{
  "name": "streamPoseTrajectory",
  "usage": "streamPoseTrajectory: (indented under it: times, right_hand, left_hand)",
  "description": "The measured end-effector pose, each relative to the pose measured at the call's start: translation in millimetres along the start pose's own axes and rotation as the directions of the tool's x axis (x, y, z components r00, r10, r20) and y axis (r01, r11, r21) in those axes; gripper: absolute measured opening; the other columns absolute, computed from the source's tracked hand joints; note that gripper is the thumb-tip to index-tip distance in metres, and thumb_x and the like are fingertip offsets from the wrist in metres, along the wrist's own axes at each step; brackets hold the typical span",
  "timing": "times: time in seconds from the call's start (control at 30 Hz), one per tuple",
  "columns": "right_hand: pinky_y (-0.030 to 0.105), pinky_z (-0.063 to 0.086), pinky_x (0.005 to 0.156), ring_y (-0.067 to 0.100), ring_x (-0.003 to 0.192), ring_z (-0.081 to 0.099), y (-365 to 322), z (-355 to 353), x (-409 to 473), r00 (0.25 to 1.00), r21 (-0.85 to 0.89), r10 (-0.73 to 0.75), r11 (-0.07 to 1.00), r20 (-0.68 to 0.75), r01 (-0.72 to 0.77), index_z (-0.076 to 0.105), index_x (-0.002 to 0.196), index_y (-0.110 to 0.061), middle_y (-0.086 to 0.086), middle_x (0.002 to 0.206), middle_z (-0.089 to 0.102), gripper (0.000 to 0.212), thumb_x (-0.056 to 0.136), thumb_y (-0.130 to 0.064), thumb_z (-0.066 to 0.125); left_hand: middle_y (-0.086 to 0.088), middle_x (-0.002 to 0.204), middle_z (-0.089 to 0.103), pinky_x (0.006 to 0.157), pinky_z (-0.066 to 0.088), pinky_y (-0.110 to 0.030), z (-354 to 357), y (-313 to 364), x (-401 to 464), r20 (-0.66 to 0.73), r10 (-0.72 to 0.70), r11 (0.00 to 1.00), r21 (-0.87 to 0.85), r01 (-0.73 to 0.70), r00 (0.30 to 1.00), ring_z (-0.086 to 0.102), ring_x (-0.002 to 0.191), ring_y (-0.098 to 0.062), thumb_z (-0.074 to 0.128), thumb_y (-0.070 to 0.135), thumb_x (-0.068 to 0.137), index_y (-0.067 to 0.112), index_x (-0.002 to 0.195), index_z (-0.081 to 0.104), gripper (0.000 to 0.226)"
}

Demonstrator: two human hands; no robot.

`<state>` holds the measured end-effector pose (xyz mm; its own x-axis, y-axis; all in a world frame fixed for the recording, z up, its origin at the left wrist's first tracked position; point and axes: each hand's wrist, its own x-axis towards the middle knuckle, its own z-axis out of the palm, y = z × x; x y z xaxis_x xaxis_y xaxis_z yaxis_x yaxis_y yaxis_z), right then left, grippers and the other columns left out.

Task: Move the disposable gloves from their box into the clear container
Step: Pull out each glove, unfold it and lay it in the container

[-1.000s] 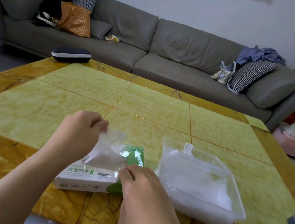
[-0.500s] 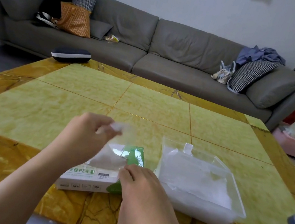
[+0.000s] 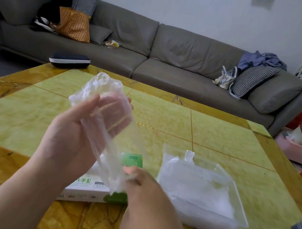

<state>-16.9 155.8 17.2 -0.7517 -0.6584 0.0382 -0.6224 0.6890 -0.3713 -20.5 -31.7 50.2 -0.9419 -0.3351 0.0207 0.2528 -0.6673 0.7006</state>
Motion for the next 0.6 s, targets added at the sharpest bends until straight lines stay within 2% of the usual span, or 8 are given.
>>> streamPoseTrajectory:
  times: [0.07, 0.13, 0.17, 0.23, 0.3, 0.43, 0.5, 0.6]
  right_hand:
    - [0.017, 0.049, 0.096, 0.006, 0.110, 0.061, 6, -14, -2, 0.969, 0.123, 0.121, 0.988, -0.216, -0.096, 0.072, 0.116, -0.026, -0.017, 0.125, 0.064, 0.046, 0.089, 0.002, 0.050]
    - [0.018, 0.048, 0.065, 0.006, 0.076, 0.064, 21, -28, -4, 0.863, 0.336, 0.230, 0.939, -0.449, -0.075, 0.072, 0.087, -0.025, -0.010, 0.087, 0.070, 0.027, 0.089, -0.006, 0.052]
    - [0.019, 0.047, 0.065, 0.006, 0.079, 0.065, 27, -36, -5, 0.821, 0.455, 0.260, 0.891, -0.508, 0.000, 0.070, 0.087, -0.027, -0.010, 0.087, 0.070, 0.019, 0.092, -0.017, 0.054]
    - [0.025, 0.051, 0.083, 0.007, 0.102, 0.066, 28, -52, -9, 0.878, 0.658, 0.226, 0.742, -0.421, 0.124, 0.066, 0.107, -0.031, -0.012, 0.105, 0.070, 0.019, 0.095, -0.042, 0.057]
    - [0.029, 0.053, 0.091, 0.007, 0.108, 0.068, 25, -56, -9, 0.951, 0.710, 0.160, 0.700, -0.264, 0.080, 0.061, 0.119, -0.035, -0.014, 0.113, 0.071, 0.033, 0.094, -0.056, 0.064]
    - [0.027, 0.057, 0.060, 0.015, 0.063, 0.073, 31, -52, -3, 0.908, 0.684, 0.273, 0.729, -0.318, 0.020, 0.072, 0.090, -0.020, 0.000, 0.074, 0.075, 0.009, 0.099, -0.024, 0.073]
    - [0.032, 0.054, 0.055, 0.024, 0.052, 0.068, 46, -54, -2, 0.882, 0.754, 0.361, 0.657, -0.302, -0.011, 0.072, 0.083, -0.009, 0.008, 0.062, 0.069, 0.019, 0.101, -0.014, 0.068]
    - [0.034, 0.050, 0.049, 0.026, 0.049, 0.060, 57, -63, -5, 0.876, 0.846, 0.419, 0.533, -0.241, -0.022, 0.072, 0.085, -0.001, 0.013, 0.063, 0.066, 0.018, 0.101, -0.006, 0.065]
  left_hand:
    - [-0.022, 0.146, 0.057, 0.102, 0.056, -0.049, 1, -2, 0, -0.001, -0.034, 0.999, -0.028, 0.034, 0.999, 0.063, 0.128, -0.034, 0.050, 0.032, 0.106, -0.001, 0.151, 0.044, 0.056]
    - [-0.022, 0.145, 0.058, 0.107, 0.052, -0.051, 2, -3, -1, 0.035, -0.054, 0.998, -0.018, 0.054, 0.998, 0.062, 0.129, -0.034, 0.045, 0.031, 0.107, -0.003, 0.149, 0.045, 0.054]
    - [-0.023, 0.142, 0.060, 0.109, 0.049, -0.052, 4, -4, -2, 0.077, -0.069, 0.998, 0.002, 0.069, 0.995, 0.062, 0.129, -0.034, 0.041, 0.030, 0.108, -0.005, 0.146, 0.048, 0.052]
    - [-0.021, 0.137, 0.064, 0.109, 0.045, -0.049, 10, -11, -8, 0.147, -0.120, 0.991, 0.079, 0.109, 0.982, 0.062, 0.130, -0.033, 0.034, 0.028, 0.109, -0.005, 0.140, 0.054, 0.049]
    - [-0.018, 0.137, 0.066, 0.107, 0.042, -0.047, 18, -21, -15, 0.198, -0.218, 0.969, 0.161, 0.188, 0.956, 0.061, 0.131, -0.032, 0.030, 0.030, 0.109, -0.002, 0.138, 0.058, 0.052]
    - [-0.025, 0.137, 0.064, 0.109, 0.041, -0.050, 28, -32, -21, 0.330, -0.356, 0.924, 0.262, 0.278, 0.874, 0.060, 0.130, -0.038, 0.028, 0.029, 0.107, -0.006, 0.136, 0.059, 0.056]
    - [-0.020, 0.128, 0.070, 0.101, 0.047, -0.049, 24, -32, -17, 0.220, -0.338, 0.907, 0.336, 0.254, 0.915, 0.068, 0.120, -0.033, 0.030, 0.028, 0.106, -0.004, 0.127, 0.066, 0.053]
    - [-0.018, 0.118, 0.075, 0.076, 0.060, -0.040, 14, -28, -9, 0.044, -0.319, 0.867, 0.418, 0.272, 0.947, 0.076, 0.099, -0.030, 0.039, 0.035, 0.105, 0.002, 0.116, 0.073, 0.049]
